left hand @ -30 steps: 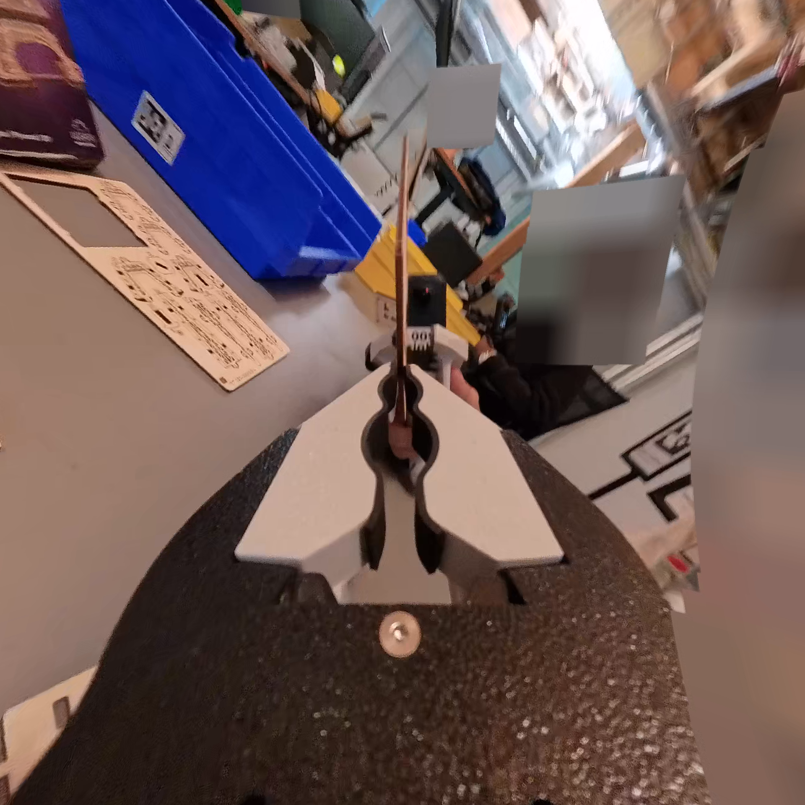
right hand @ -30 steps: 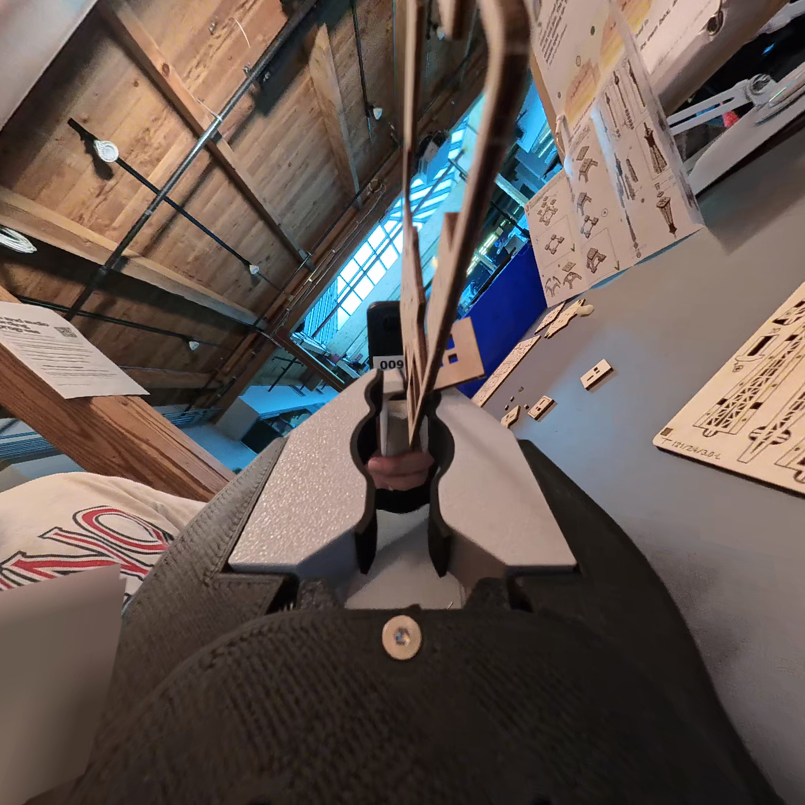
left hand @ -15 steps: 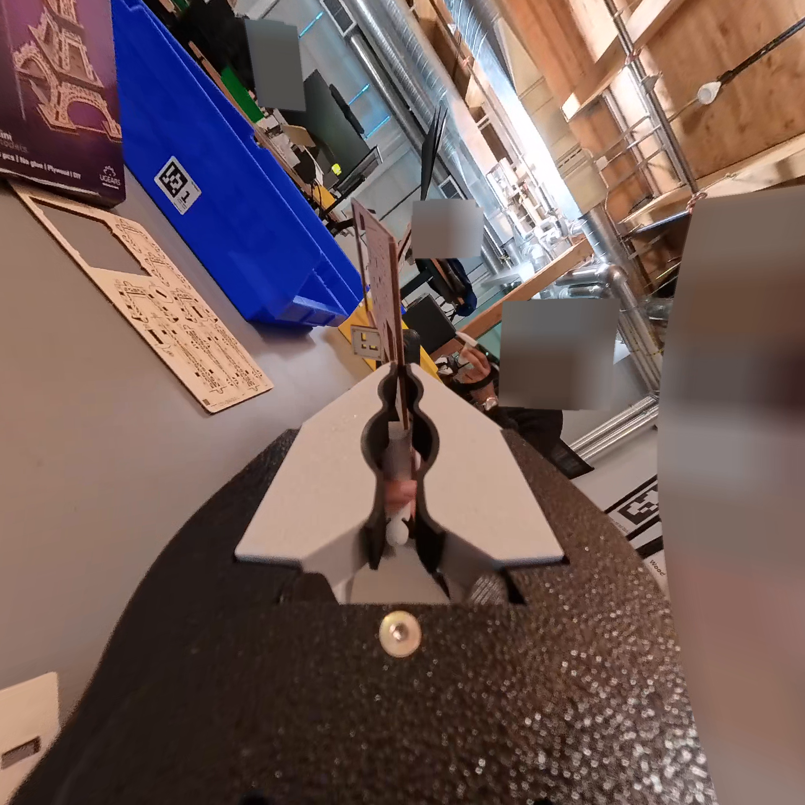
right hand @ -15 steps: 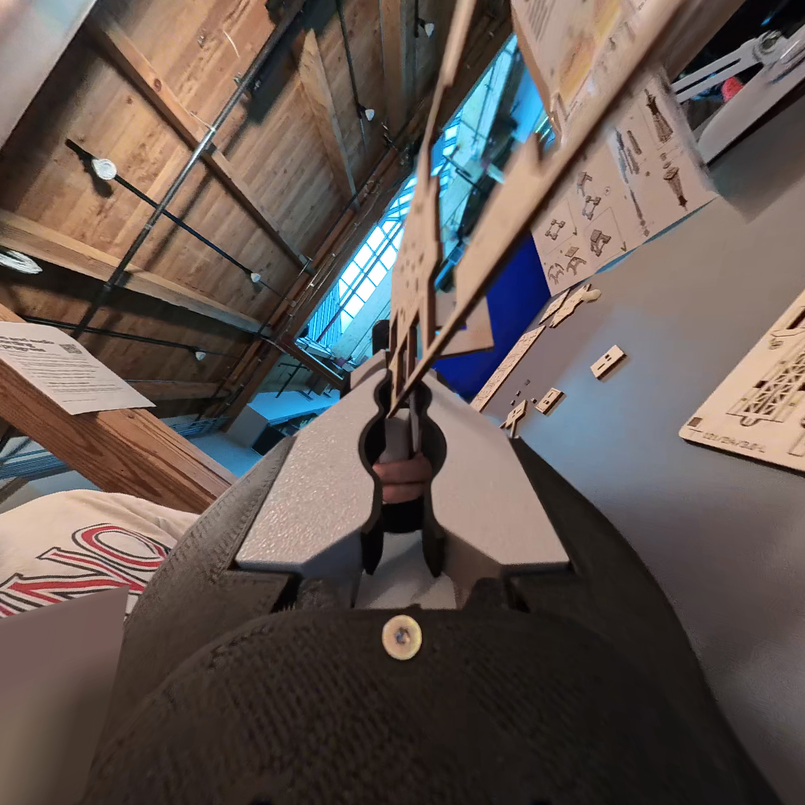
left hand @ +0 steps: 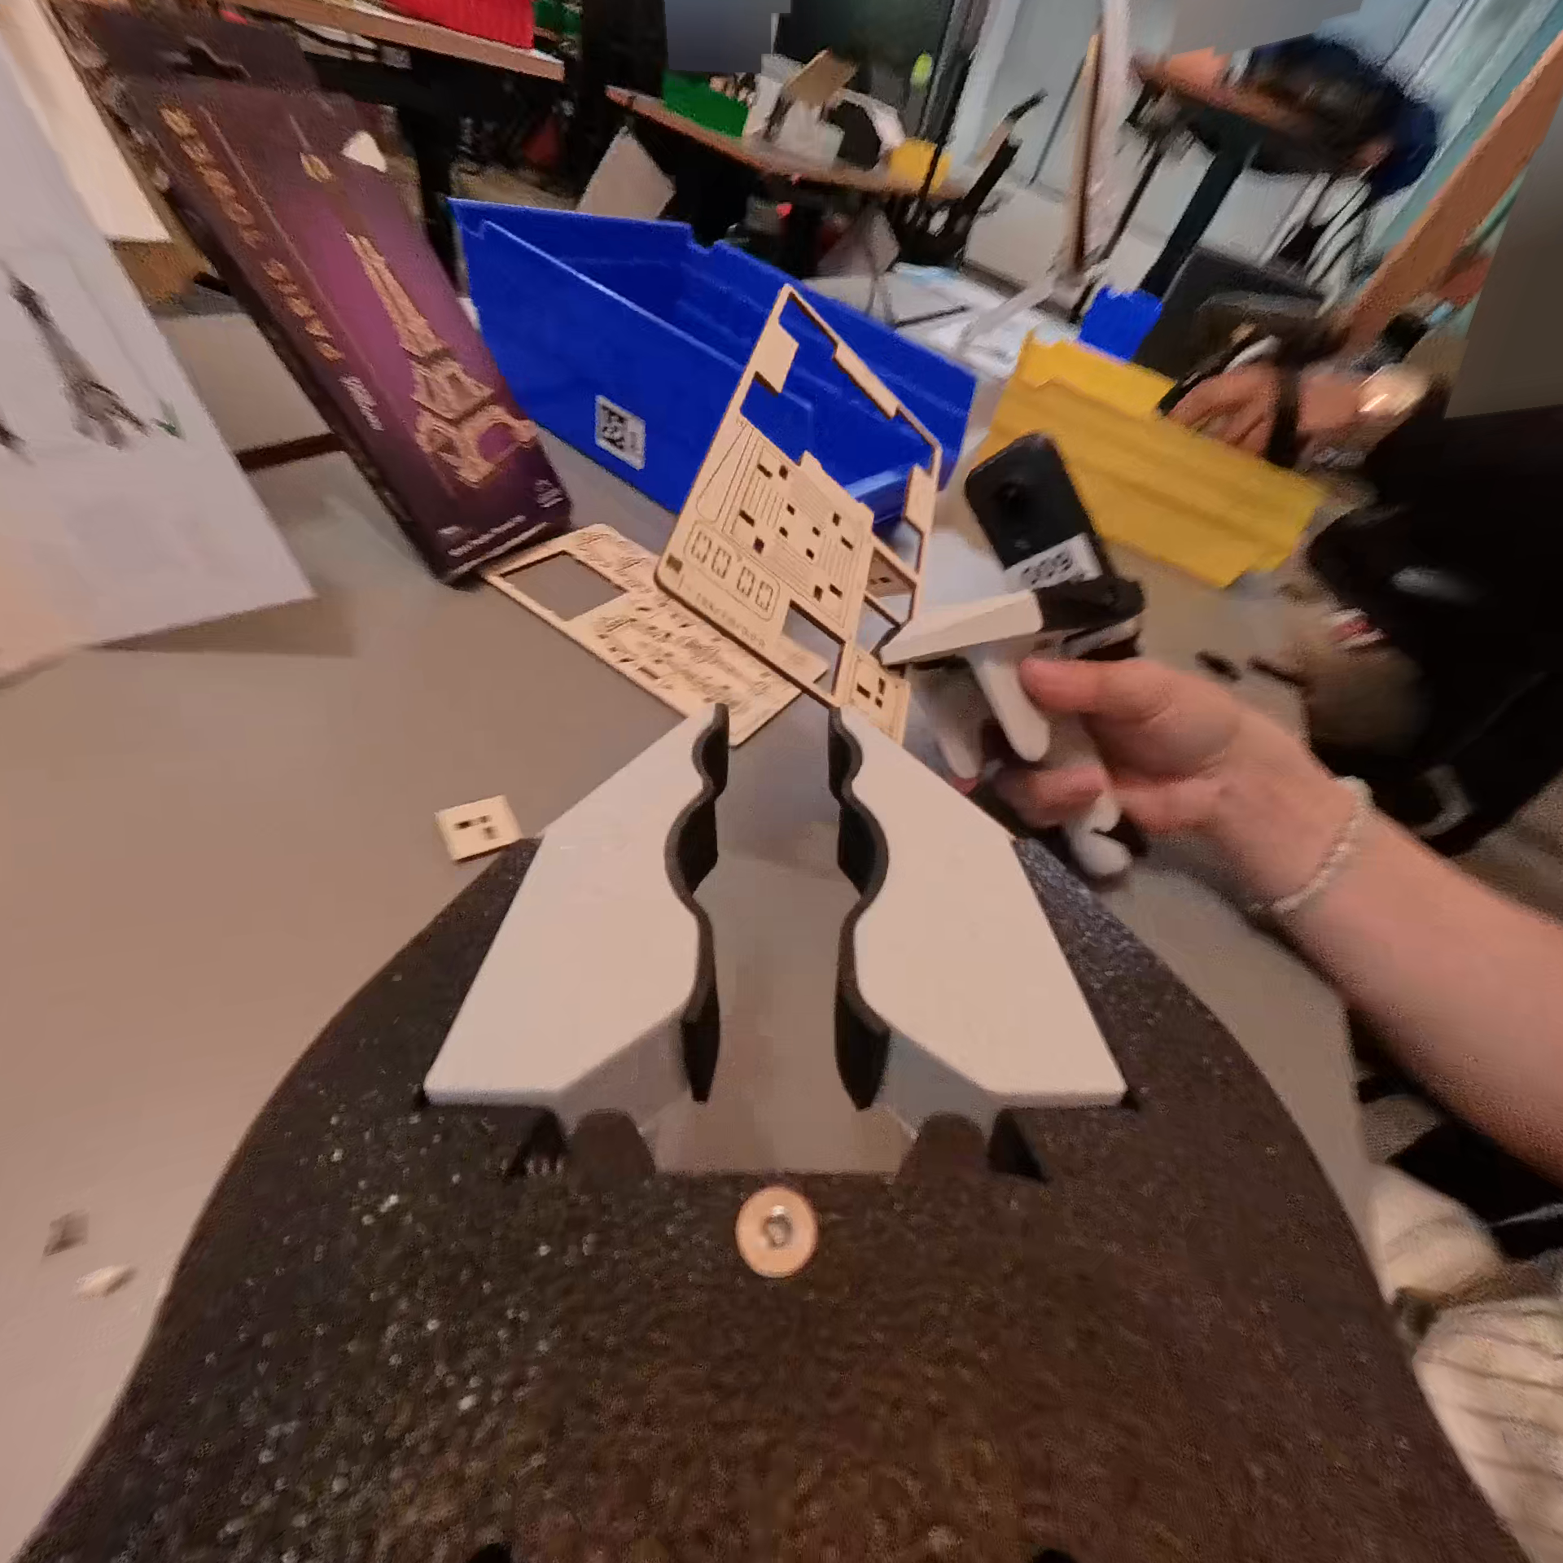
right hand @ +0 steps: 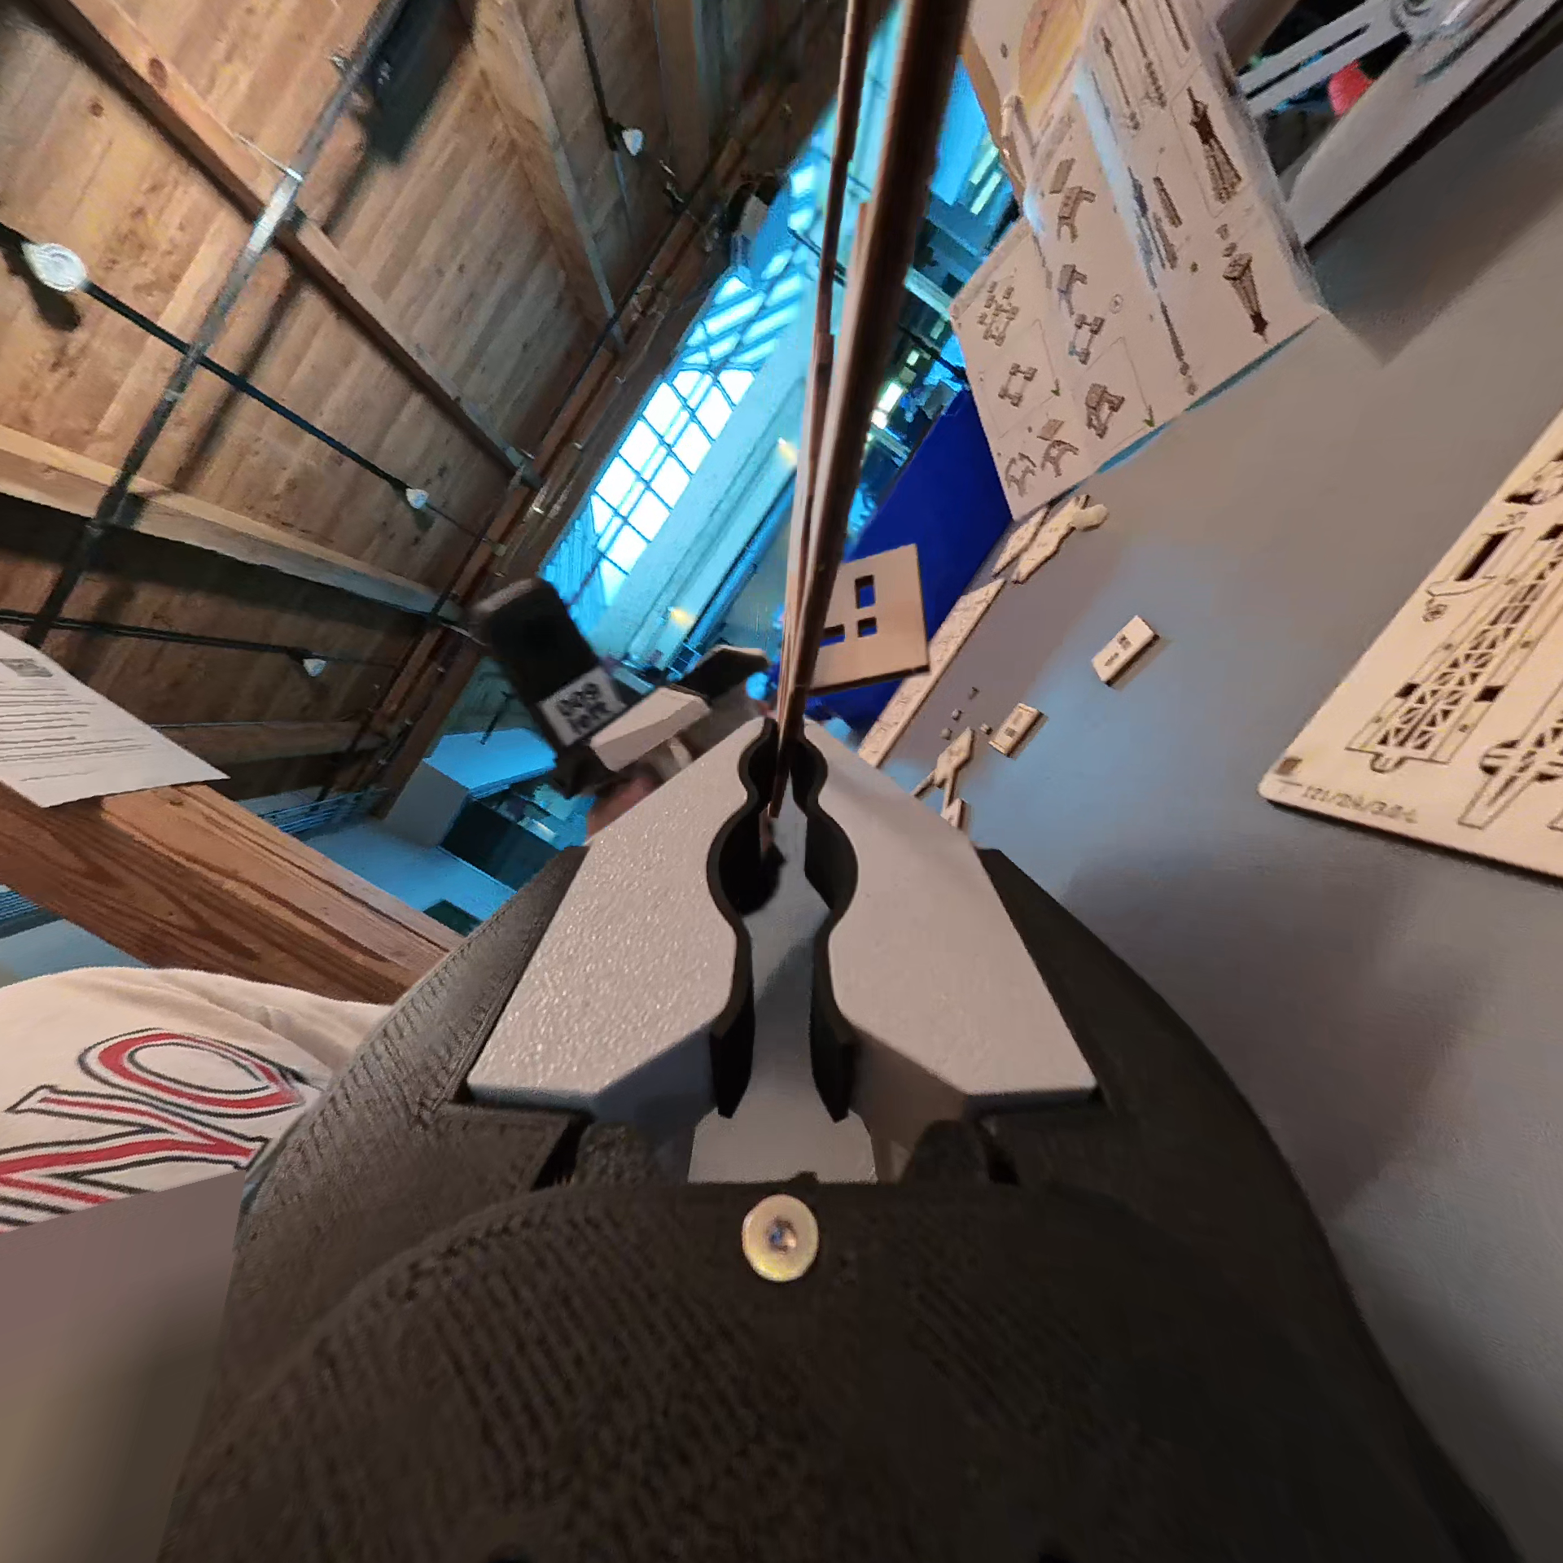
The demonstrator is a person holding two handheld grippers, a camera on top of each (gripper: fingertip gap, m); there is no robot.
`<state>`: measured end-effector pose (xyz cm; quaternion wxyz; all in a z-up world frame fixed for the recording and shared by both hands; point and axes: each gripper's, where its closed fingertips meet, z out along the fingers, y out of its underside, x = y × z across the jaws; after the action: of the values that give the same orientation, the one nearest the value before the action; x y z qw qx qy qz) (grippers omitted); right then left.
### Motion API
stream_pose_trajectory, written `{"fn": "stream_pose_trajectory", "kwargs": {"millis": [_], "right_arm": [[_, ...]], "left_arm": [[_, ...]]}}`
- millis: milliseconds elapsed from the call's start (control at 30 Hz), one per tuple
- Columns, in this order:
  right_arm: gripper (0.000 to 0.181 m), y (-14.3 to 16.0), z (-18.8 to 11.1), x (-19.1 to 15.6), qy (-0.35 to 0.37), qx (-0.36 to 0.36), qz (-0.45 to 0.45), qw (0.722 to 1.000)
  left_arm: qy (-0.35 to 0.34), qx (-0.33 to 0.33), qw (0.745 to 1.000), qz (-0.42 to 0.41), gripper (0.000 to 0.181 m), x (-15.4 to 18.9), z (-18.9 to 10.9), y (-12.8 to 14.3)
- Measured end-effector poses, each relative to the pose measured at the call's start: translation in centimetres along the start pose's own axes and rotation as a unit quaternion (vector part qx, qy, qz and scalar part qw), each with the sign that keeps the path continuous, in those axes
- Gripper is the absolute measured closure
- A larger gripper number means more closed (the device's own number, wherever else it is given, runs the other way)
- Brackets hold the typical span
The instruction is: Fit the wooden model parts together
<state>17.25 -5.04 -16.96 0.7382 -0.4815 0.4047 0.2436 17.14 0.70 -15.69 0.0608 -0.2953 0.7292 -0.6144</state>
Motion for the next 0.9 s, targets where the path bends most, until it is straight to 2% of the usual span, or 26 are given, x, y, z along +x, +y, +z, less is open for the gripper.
{"fn": "stream_pose_trajectory", "kwargs": {"millis": [133,267,400,467,567,667,733,833,900], "right_arm": [[0.181,1.2,0.3,1.4,0.06,-0.038,-0.019,0.997],[0.18,2.7,0.0,2.8,0.12,-0.097,-0.054,0.987],[0.181,2.9,-0.5,2.0,0.091,-0.102,-0.044,0.99],[0.181,3.3,-0.6,2.1,0.099,-0.115,-0.057,0.987],[0.181,4.3,-0.2,1.8,0.097,-0.146,-0.078,0.981],[0.181,4.9,0.0,0.9,0.096,-0.156,-0.128,0.975],[0.181,5.5,0.1,0.0,0.102,-0.164,-0.198,0.961],[0.181,6.5,-0.3,0.7,0.169,-0.205,-0.296,0.917],[0.181,6.2,-0.5,1.0,0.21,-0.207,-0.346,0.891]], "left_arm": [[-0.059,-0.05,0.994,0.073,0.161,-0.4,-2.0,1.1],[-0.093,-0.102,0.983,0.12,0.162,0.9,-3.8,4.3],[-0.124,-0.125,0.972,0.154,0.163,2.8,-4.6,7.7],[-0.146,-0.139,0.965,0.17,0.162,2.8,-4.8,9.2],[-0.187,-0.154,0.953,0.181,0.163,2.0,-5.2,10.5],[-0.19,-0.155,0.951,0.188,0.163,1.9,-5.5,10.9],[-0.194,-0.146,0.951,0.191,0.163,1.6,-5.9,10.5],[-0.183,-0.123,0.961,0.168,0.164,1.3,-6.3,9.4],[-0.175,-0.099,0.968,0.151,0.163,1.4,-6.5,8.1]]}}
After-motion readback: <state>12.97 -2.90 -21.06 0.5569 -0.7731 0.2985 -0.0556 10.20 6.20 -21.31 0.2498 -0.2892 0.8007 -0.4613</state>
